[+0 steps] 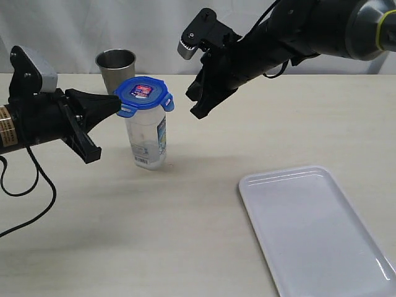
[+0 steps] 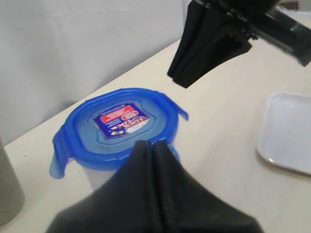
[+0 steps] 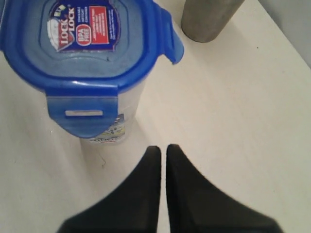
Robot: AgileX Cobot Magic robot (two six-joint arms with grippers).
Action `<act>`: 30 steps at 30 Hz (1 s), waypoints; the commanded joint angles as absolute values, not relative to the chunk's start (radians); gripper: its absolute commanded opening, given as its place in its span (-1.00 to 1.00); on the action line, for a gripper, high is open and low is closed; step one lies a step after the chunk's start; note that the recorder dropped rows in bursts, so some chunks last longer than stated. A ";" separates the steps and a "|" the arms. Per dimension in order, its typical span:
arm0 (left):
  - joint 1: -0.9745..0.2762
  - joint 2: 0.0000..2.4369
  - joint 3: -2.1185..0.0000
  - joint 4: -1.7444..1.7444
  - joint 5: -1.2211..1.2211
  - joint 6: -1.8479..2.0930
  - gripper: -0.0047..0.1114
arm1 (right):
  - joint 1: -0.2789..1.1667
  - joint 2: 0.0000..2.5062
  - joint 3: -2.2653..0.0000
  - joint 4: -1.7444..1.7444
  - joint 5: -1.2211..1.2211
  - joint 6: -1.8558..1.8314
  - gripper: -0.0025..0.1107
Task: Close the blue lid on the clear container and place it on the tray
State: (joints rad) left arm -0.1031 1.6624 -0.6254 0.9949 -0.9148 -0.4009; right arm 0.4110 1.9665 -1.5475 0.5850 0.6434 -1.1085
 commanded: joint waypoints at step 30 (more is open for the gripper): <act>-0.106 1.687 -0.631 1.036 -0.836 -0.438 -0.92 | 0.405 1.956 -1.546 0.590 0.671 -1.084 -0.88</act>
State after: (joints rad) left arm -0.1031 1.6864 -0.6254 1.0407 -0.8450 -0.4328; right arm 0.4110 1.9665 -1.5475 0.5872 0.6637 -1.0879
